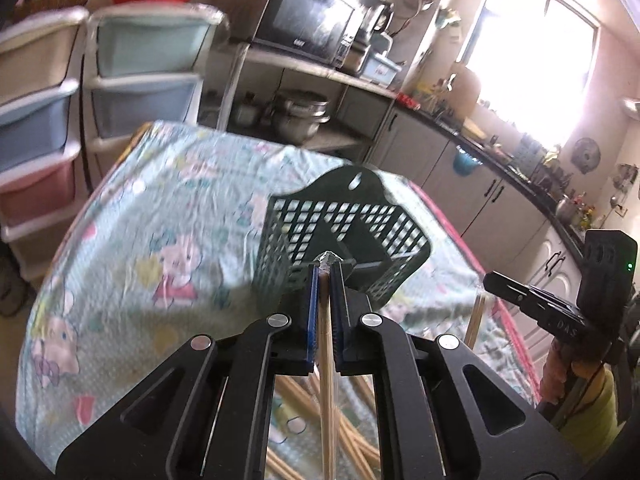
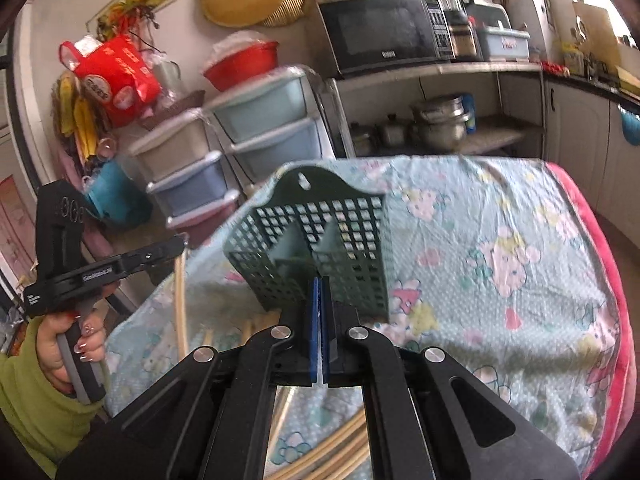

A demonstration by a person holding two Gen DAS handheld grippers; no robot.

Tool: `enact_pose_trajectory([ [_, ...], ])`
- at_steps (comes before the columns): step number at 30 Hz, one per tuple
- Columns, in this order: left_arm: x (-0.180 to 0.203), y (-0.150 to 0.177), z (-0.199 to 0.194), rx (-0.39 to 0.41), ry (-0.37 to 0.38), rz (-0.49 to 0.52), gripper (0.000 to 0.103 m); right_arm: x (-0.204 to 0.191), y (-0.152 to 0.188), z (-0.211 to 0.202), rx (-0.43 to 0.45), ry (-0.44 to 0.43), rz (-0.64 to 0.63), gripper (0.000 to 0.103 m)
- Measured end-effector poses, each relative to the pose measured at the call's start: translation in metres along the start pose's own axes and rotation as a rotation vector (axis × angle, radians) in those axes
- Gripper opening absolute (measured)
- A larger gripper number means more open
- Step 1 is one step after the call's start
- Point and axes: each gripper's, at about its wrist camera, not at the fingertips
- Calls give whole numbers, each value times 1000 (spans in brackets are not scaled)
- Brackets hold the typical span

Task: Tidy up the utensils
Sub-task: 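Close the left gripper on a chopstick while the right gripper closes on another, then lift both held chopsticks upright and carry them over the green caddy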

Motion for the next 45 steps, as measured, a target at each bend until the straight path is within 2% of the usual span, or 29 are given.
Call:
enact_pose_trajectory([
  [12,18,-35,-21,110,0,65,3,-32,-21,-36,107,-33,-47,1],
  [26,29,-91,-36,264,-34,113,3,-59,-56,-51,215,-57,-84,1],
  [34,32,-112,-31,298,-70,128,3,-83,-82,-49,272,-80,-125,1],
  [41,26,-124,-27,324,-96,116,3,-88,-112,-45,331,-63,-135,1],
  [45,19,-133,-26,350,-120,94,3,-88,-125,-41,336,-80,-122,1],
])
Point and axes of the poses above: each gripper's, at about its wrist camera, not at the fingertips, and z roughly the way its jaws point, x to its right, y to its underside, and after that the axes turned 11 degrees about z, right-handed
